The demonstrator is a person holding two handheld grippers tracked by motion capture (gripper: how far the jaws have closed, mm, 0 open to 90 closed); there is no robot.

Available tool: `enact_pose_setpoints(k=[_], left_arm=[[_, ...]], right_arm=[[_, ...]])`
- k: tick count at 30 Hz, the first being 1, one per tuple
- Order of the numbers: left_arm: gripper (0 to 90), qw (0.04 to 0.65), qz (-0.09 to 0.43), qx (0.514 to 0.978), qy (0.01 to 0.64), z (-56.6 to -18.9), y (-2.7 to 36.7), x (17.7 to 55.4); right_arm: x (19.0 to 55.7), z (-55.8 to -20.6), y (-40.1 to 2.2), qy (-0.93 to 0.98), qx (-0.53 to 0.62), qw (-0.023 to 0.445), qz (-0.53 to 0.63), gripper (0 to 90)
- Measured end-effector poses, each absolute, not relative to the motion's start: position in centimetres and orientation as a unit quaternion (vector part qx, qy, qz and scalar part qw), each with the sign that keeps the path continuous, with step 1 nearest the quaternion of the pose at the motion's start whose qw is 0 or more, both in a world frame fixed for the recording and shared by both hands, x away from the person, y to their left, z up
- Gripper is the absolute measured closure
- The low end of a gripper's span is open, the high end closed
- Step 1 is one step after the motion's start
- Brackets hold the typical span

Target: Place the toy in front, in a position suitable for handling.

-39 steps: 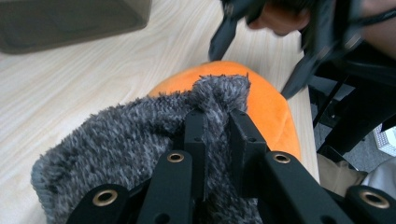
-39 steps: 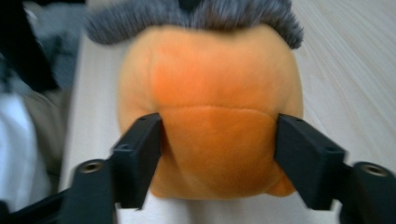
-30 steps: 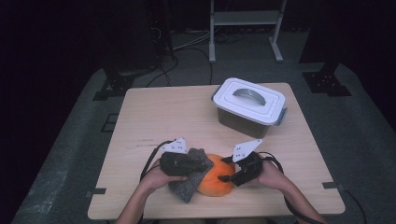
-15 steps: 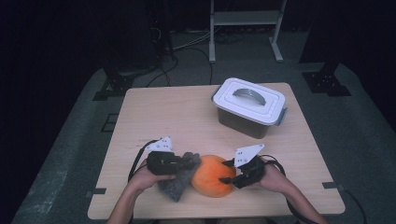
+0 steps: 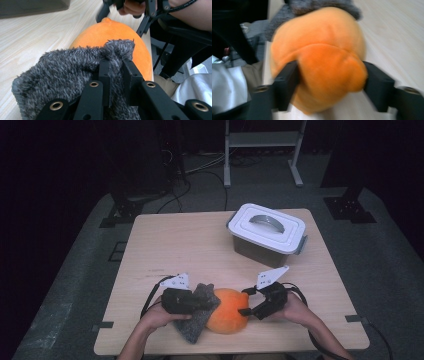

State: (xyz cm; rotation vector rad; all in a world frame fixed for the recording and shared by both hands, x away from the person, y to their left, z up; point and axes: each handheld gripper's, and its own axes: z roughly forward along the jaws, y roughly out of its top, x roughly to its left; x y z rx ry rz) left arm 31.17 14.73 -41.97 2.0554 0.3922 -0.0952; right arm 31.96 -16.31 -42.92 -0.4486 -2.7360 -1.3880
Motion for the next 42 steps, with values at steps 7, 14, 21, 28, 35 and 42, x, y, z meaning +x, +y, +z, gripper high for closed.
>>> enact_pose_setpoints(k=[7,14,21,28,35,42], left_arm=[[78.7,0.515,-0.015,0.843,0.155,-39.8,13.8,32.1],[78.8,0.496,-0.004,0.854,0.155,-40.2,13.6,32.6],[78.7,0.481,-0.003,0.86,0.172,-41.1,15.5,32.0],[78.6,0.503,0.004,0.849,0.164,-39.6,14.9,32.5],[78.7,0.492,-0.004,0.855,0.162,-40.2,13.8,33.0],[78.6,0.486,-0.01,0.856,0.175,-41.1,15.4,32.3]], right_arm=[[31.4,-41.3,-16.1,-0.884,-0.112,-0.046,-0.451,57.5],[31.7,-41.5,-16.6,-0.885,-0.109,-0.064,-0.448,60.5],[31.6,-40.9,-16.7,-0.887,-0.098,-0.079,-0.445,60.8],[31.2,-40.5,-16.2,-0.888,-0.079,-0.087,-0.445,60.8],[31.3,-40.8,-16.5,-0.885,-0.095,-0.076,-0.449,50.7],[31.5,-40.9,-16.5,-0.872,-0.125,-0.045,-0.471,37.4]])
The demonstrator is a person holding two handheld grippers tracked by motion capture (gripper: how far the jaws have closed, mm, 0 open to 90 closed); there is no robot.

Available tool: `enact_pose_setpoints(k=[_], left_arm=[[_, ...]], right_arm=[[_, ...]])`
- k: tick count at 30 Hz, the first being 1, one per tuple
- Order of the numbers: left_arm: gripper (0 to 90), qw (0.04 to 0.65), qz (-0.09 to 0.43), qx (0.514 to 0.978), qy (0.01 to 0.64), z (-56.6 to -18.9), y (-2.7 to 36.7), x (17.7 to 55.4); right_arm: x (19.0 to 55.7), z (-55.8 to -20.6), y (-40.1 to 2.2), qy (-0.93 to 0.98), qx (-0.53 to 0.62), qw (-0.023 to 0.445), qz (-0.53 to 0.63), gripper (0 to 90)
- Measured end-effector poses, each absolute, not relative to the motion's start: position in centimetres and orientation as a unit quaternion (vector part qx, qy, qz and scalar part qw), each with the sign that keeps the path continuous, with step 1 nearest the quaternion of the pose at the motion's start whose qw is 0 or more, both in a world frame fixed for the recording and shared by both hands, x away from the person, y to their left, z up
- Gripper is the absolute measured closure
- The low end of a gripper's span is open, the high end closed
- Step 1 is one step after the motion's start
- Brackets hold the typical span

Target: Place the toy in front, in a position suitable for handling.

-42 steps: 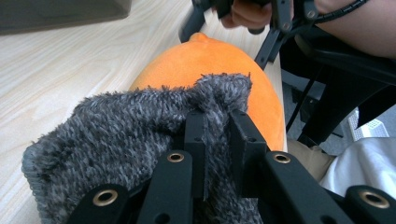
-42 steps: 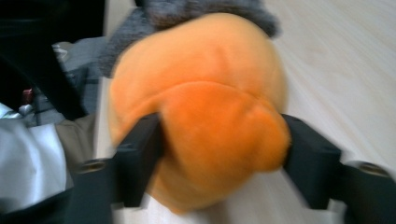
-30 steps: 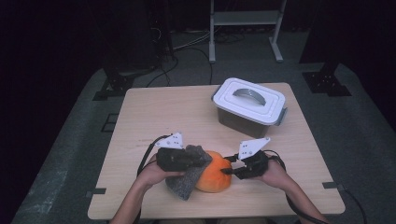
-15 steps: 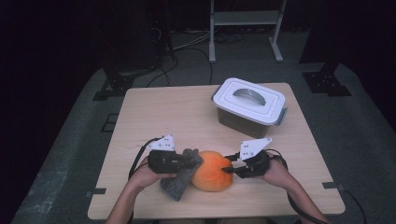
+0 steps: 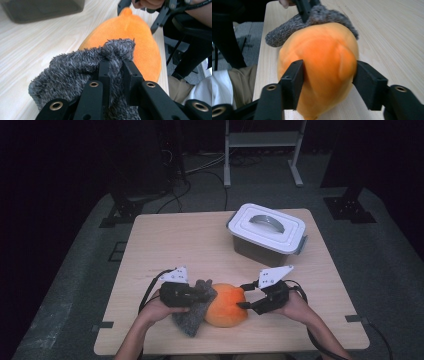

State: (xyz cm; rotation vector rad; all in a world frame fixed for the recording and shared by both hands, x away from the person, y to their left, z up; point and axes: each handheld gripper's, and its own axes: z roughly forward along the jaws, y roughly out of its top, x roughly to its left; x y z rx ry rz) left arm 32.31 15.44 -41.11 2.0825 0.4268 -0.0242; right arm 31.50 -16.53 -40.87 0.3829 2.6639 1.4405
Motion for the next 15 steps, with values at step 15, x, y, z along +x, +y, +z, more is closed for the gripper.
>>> enact_pose_setpoints(k=[15], left_arm=[[78.5,0.508,-0.003,0.849,0.147,-38.5,14.3,32.1]], right_arm=[[30.8,-40.9,-15.6,0.876,0.091,0.074,0.468,63.6]])
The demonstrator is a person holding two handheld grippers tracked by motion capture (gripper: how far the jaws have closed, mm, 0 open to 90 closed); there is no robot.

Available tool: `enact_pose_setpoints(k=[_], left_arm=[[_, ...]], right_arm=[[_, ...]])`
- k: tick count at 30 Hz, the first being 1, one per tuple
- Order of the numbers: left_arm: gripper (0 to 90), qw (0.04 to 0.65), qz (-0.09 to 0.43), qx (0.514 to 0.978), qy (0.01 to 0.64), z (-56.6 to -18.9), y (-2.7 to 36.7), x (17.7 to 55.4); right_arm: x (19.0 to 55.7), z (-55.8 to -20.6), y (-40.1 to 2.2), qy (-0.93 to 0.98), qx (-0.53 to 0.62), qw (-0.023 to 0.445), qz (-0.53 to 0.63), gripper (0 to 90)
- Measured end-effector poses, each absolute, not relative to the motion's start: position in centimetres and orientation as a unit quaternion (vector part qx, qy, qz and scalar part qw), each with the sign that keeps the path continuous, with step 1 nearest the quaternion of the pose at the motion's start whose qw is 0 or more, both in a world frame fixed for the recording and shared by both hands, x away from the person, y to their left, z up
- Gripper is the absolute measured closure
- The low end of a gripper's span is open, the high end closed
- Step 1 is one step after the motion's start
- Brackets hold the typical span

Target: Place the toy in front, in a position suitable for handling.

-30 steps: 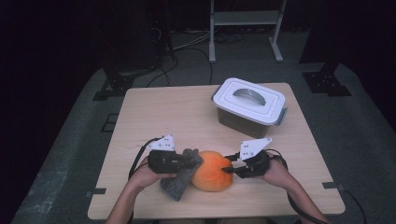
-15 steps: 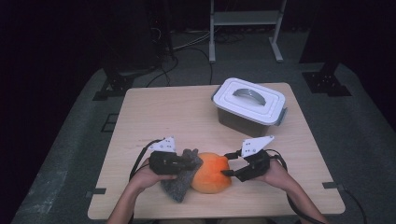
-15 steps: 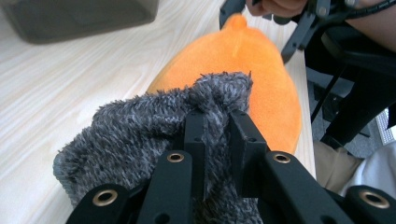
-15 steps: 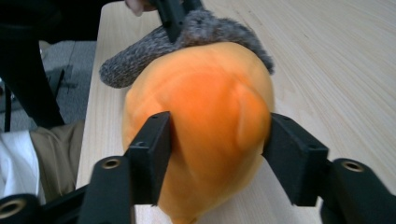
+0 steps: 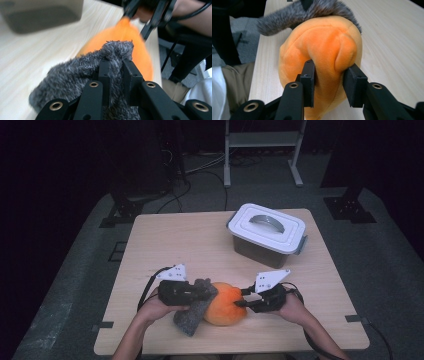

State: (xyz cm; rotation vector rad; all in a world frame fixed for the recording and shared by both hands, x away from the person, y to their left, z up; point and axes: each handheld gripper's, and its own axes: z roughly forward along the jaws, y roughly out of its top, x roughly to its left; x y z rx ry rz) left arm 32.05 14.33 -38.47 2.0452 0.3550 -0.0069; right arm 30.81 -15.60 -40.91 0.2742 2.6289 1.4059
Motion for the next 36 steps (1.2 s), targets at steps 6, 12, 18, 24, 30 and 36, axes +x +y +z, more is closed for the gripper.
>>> enact_pose_setpoints(k=[6,12,18,24,30,36], left_arm=[[78.5,0.495,0.014,0.861,0.117,-37.1,11.9,32.0],[78.4,0.482,0.009,0.866,0.131,-38.6,12.5,32.1],[78.4,0.481,0.005,0.867,0.133,-39.0,13.0,31.8],[78.4,0.483,0.003,0.865,0.132,-38.9,12.7,31.7],[78.4,0.497,0.005,0.859,0.121,-37.6,11.8,32.1],[78.3,0.479,0.009,0.87,0.114,-37.0,10.3,32.7]], right_arm=[[30.5,-40.1,-15.5,0.877,0.077,0.103,0.463,64.9],[30.9,-40.3,-16.3,0.874,0.094,0.095,0.467,65.6],[31.2,-40.3,-15.8,0.868,0.119,0.054,0.479,47.8],[31.1,-40.8,-15.5,0.867,0.128,0.052,0.479,52.7],[30.6,-40.7,-15.4,0.872,0.098,0.07,0.475,60.1],[30.1,-40.8,-15.4,0.875,0.08,0.082,0.471,62.3]])
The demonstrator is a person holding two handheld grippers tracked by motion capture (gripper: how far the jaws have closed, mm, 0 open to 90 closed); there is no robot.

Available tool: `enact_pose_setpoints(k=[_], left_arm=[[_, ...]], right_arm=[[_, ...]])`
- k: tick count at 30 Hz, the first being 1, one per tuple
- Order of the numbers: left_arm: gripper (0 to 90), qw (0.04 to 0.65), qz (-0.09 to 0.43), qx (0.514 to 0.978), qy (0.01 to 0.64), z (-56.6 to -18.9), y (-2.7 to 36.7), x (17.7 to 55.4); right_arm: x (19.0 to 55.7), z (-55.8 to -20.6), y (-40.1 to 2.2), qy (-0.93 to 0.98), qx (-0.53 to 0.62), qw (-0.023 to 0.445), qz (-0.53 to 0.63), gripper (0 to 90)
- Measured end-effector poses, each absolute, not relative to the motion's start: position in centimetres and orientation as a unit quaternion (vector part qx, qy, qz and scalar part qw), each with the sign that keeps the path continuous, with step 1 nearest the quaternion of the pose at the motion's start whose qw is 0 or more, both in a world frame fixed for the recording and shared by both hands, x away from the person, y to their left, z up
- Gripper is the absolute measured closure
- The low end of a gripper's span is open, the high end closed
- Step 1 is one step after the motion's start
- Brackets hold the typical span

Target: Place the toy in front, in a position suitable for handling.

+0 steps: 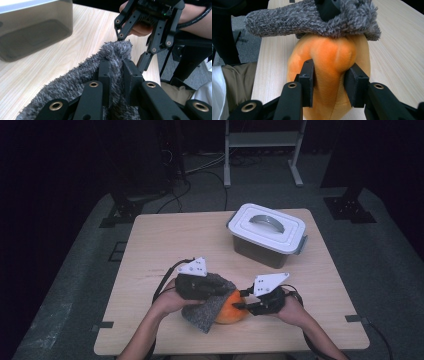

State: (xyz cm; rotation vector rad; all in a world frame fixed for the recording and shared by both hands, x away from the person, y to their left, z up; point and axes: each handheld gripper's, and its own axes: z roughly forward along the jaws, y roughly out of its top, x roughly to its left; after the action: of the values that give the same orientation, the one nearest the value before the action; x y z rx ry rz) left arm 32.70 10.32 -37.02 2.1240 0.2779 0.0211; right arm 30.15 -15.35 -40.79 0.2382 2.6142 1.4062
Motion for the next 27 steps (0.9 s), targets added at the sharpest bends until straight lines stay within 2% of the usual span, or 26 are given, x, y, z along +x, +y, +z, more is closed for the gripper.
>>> enact_pose_setpoints(k=[10,13,16,18,19,21,22,27], left_arm=[[78.2,0.471,0.001,0.868,0.156,-38.7,12.8,33.6],[78.2,0.473,-0.003,0.867,0.155,-38.9,12.8,33.3],[78.1,0.479,-0.011,0.865,0.147,-38.9,12.5,33.0],[78.1,0.476,-0.01,0.867,0.144,-38.8,12.3,32.9],[78.1,0.477,-0.013,0.867,0.144,-38.8,12.1,32.9],[78.1,0.474,-0.01,0.869,0.141,-38.6,12.1,32.9],[78.1,0.476,-0.009,0.868,0.141,-38.5,12.0,32.8],[78.1,0.482,-0.005,0.868,0.119,-37.2,10.6,32.6]], right_arm=[[30.5,-41.2,-16.1,0.874,0.082,0.078,0.472,63.9],[30.6,-41.0,-15.9,0.873,0.096,0.06,0.474,48.9],[30.5,-40.8,-15.6,0.87,0.113,0.053,0.477,40.1],[30.5,-40.8,-15.5,0.871,0.111,0.053,0.476,40.1],[30.4,-40.9,-15.4,0.874,0.108,0.06,0.47,44.7],[30.4,-40.9,-15.4,0.875,0.107,0.061,0.469,46.5],[30.3,-41.0,-15.4,0.876,0.098,0.069,0.467,51.2],[30.1,-41.0,-15.2,0.875,0.088,0.077,0.47,54.5]])
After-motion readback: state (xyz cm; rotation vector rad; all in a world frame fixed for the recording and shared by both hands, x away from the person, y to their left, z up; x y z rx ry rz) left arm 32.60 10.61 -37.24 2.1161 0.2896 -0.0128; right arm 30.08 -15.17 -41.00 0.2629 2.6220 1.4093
